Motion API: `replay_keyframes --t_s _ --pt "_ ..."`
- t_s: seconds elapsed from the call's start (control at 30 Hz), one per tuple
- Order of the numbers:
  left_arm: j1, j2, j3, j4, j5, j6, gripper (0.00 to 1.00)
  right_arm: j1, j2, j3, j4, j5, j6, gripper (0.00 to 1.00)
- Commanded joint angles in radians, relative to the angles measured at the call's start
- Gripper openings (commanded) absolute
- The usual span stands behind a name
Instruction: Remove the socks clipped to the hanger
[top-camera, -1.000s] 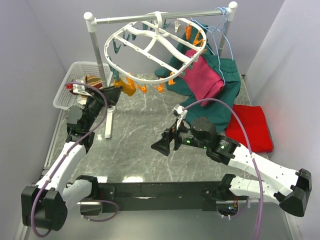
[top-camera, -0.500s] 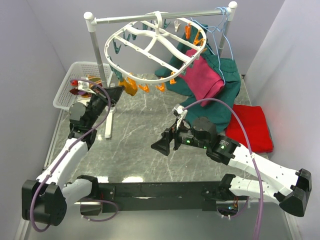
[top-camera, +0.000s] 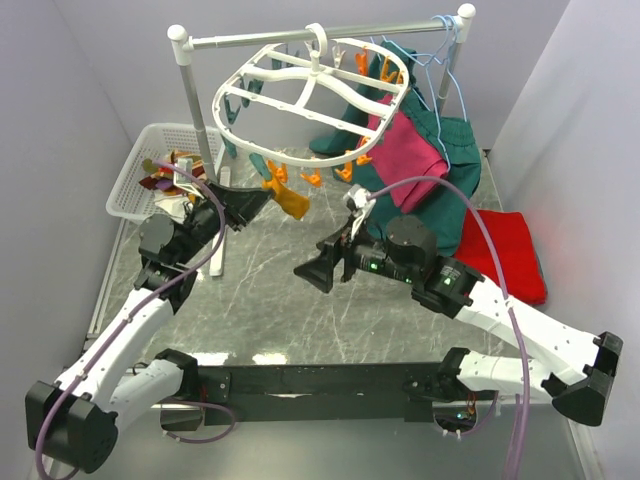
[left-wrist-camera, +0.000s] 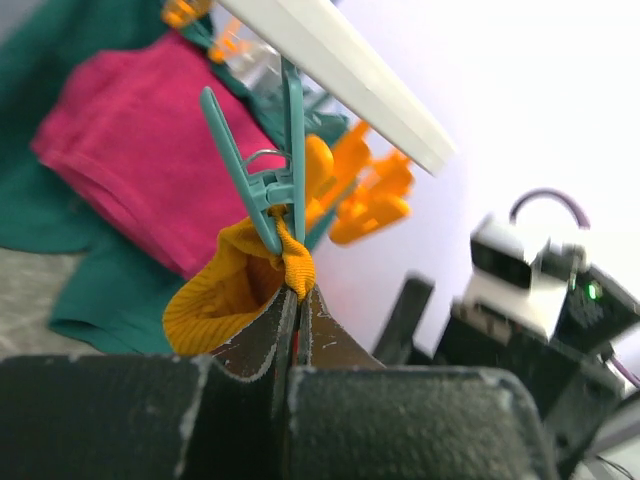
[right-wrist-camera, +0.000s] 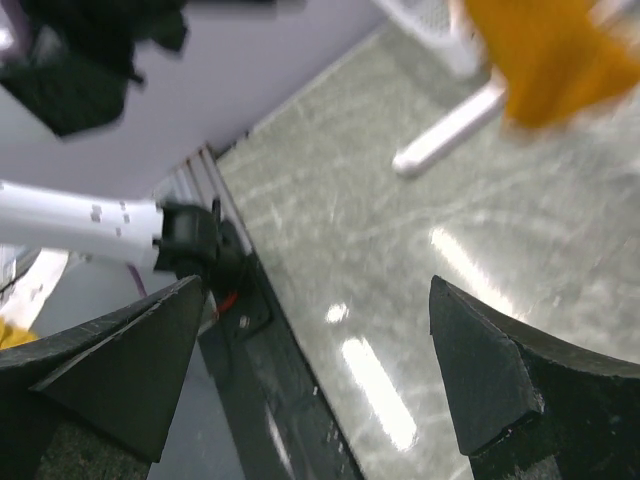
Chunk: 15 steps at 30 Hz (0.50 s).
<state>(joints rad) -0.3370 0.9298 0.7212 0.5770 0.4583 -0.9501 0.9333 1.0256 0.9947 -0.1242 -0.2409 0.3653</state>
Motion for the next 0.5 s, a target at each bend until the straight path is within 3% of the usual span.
replay_keyframes --t_s 0.0,0.3,0.47 --pt "-0.045 -0.057 0.056 -0.029 0.031 -0.041 0.01 -0.004 0.021 0.134 -0.005 0.078 -0.069 1.0" --pt "-0.086 -0.097 0.089 -0.12 0.036 -0.03 0.01 -0.017 0.106 0.251 -0.035 0.164 -0.15 1.0" --pt "-0.094 -0.092 0.087 -0.094 0.052 -0.062 0.01 -0.054 0.126 0.252 0.008 0.151 -0.155 0.97"
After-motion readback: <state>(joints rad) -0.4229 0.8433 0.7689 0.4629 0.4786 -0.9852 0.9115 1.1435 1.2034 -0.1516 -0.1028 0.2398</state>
